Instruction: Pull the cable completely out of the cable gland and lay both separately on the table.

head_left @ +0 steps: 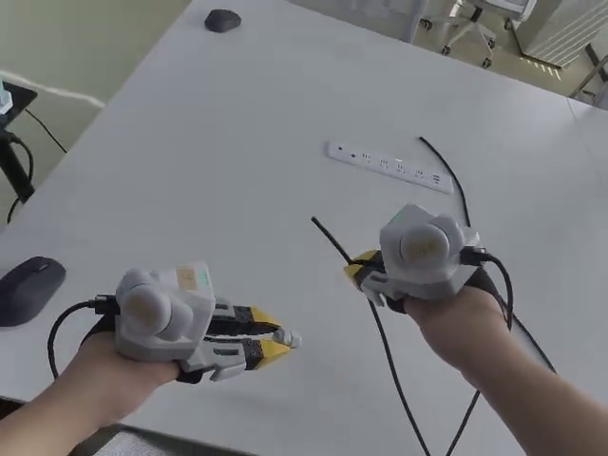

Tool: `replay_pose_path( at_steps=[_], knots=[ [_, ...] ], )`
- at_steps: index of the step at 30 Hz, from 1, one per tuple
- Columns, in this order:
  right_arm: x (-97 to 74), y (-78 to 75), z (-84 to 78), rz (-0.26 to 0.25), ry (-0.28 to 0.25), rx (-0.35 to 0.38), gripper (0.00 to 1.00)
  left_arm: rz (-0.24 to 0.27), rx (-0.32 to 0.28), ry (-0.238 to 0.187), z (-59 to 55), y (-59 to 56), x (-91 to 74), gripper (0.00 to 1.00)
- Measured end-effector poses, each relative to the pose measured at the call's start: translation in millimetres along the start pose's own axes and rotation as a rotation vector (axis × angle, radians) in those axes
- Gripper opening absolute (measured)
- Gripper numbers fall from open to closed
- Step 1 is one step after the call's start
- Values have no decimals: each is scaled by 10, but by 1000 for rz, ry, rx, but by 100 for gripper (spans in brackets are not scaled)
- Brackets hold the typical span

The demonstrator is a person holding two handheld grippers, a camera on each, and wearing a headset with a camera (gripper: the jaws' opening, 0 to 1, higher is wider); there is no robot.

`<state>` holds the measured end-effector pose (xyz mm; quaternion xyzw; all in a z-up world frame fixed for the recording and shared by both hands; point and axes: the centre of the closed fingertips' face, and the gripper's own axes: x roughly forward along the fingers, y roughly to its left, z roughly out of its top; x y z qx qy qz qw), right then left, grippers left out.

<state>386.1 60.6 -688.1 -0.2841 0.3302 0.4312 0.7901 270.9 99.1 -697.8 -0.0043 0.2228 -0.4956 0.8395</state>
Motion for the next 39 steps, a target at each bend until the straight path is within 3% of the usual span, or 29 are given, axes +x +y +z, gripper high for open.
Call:
replay_pose_path(
  at_steps=[5,12,19,23,30,33,39],
  knots=[
    [147,-18,51,8,16,-27,0,20,-16,-8,-89,75,-33,15],
    [352,-42,179,30,15,-7,0,46,-34,-10,-240,163,-102,15],
    [600,22,305,59,30,-53,0,70,-57,-18,-310,238,-171,15],
    [750,169,326,99,46,-98,0,74,-66,-16,-360,277,-199,15],
    [1015,398,465,164,31,-179,0,68,-78,2,-533,316,-200,15],
    [1144,561,559,223,8,-211,0,68,-82,1,-579,341,-205,15],
    [1332,881,506,300,43,-332,0,72,-98,4,-700,411,-188,15]
  ],
)
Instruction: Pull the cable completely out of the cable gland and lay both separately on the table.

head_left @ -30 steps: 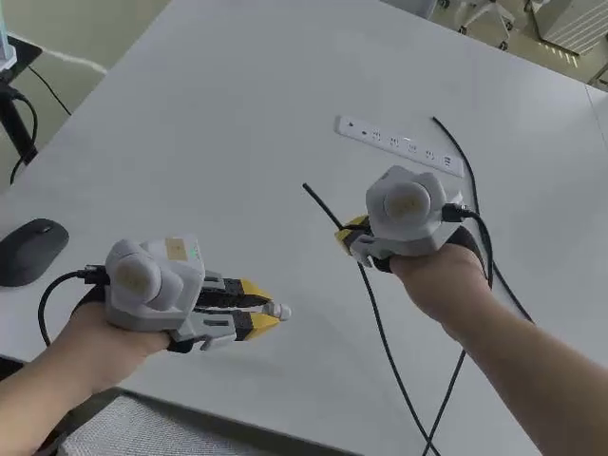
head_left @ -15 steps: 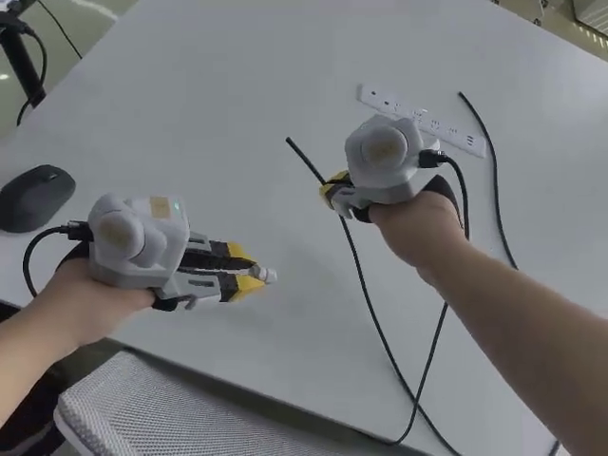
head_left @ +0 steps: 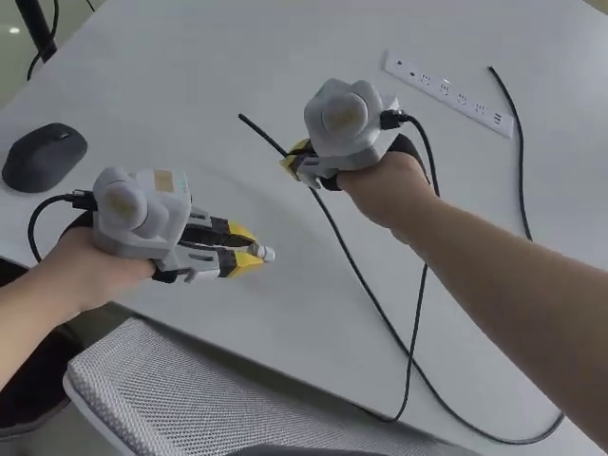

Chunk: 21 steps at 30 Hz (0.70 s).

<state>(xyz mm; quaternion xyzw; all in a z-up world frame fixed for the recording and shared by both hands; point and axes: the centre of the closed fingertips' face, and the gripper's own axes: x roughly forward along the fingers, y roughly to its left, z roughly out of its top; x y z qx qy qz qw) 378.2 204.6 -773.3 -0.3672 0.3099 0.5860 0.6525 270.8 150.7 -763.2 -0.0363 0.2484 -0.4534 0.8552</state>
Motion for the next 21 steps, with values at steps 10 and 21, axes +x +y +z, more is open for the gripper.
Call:
replay_pose_path(
  at_steps=[10,21],
  knots=[
    [280,157,-16,52,27,-28,0,20,-35,-9,-137,119,17,15],
    [374,221,-45,75,47,-47,0,32,-51,-2,-257,182,80,16]
  ],
)
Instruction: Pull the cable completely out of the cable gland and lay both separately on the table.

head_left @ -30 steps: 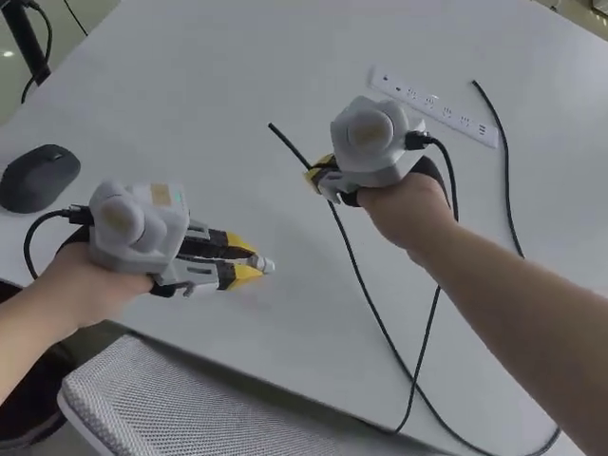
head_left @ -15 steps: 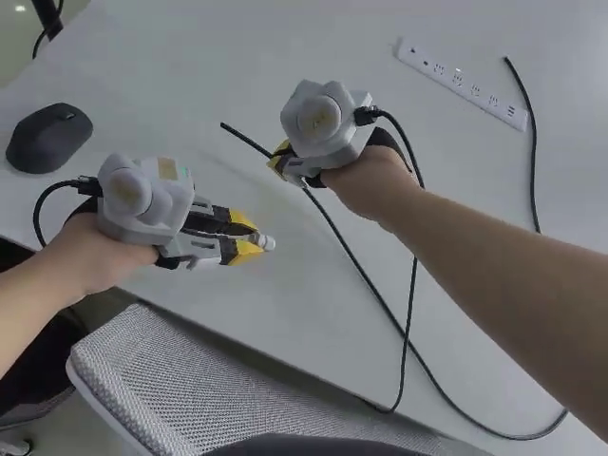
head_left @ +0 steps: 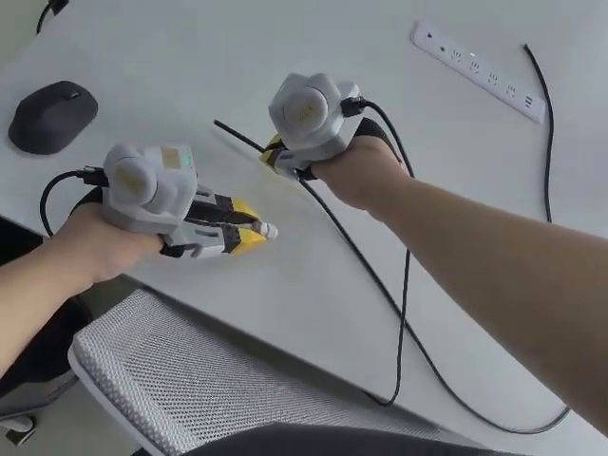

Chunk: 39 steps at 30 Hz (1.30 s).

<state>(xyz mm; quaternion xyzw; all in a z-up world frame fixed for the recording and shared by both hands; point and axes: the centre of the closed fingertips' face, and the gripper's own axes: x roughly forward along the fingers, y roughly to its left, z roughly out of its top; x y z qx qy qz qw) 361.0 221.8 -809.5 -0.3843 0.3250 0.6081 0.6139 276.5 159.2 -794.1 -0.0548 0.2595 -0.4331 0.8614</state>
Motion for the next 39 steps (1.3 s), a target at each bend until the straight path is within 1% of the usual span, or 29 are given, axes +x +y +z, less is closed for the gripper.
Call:
replay_pose_path(
  at_steps=[4,8,11,13,22,27,29,32,33,35,39],
  knots=[
    [18,4,-8,4,-1,4,0,-1,5,18,-60,8,20,16],
    [44,5,-19,1,4,-6,0,0,3,24,-86,14,20,16],
    [57,-3,-25,-5,6,-7,0,8,-5,17,-77,41,17,16],
    [64,-2,-29,-7,4,9,0,9,-7,20,-82,54,14,16],
    [81,-9,-73,-10,13,10,1,18,8,26,-91,85,3,16],
    [81,-20,-74,-8,10,16,3,17,46,45,-99,75,8,16],
    [78,-30,-77,-12,12,21,5,18,52,52,-106,76,12,16],
    [74,-33,-82,-13,14,23,6,31,81,62,-103,87,14,16],
    [74,-31,-83,-14,13,23,6,30,85,75,-125,85,18,16],
    [73,-29,-84,-14,13,25,7,27,100,86,-147,76,25,16],
    [65,-36,-87,-19,15,33,10,21,109,92,-157,65,24,16]
  ],
)
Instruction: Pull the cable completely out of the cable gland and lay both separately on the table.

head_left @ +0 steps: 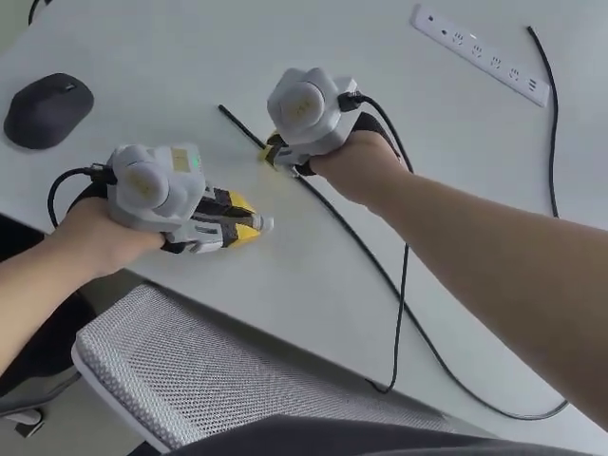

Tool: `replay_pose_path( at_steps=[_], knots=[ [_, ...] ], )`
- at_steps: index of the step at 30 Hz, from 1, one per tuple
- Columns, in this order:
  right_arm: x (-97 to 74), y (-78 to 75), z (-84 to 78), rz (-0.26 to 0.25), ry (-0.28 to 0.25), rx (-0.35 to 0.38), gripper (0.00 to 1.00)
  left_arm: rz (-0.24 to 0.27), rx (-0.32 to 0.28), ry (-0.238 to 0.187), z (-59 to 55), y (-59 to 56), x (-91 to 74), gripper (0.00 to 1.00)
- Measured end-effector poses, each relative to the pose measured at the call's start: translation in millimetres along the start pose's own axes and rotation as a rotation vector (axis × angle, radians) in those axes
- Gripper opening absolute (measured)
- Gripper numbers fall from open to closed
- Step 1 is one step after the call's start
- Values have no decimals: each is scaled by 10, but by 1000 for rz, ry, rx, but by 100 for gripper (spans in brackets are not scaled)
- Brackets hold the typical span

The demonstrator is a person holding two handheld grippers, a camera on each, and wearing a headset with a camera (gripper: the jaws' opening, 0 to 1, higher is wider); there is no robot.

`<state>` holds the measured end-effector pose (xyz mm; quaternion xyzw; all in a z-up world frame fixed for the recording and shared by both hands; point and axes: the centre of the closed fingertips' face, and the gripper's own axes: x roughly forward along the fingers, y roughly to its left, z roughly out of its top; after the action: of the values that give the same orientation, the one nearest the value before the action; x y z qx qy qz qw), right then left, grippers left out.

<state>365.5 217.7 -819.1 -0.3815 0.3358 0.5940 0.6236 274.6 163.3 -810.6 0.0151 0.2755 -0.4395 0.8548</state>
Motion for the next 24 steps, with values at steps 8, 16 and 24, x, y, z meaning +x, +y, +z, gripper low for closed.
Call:
replay_pose_path(
  at_steps=[8,16,24],
  knots=[
    [-102,-10,53,-13,-37,20,22,-5,8,6,-6,-21,2,16],
    [-382,-19,42,-42,-96,89,25,14,23,8,24,1,-23,21],
    [-714,44,-81,-82,-155,160,29,21,20,3,72,1,-53,25]
  ],
)
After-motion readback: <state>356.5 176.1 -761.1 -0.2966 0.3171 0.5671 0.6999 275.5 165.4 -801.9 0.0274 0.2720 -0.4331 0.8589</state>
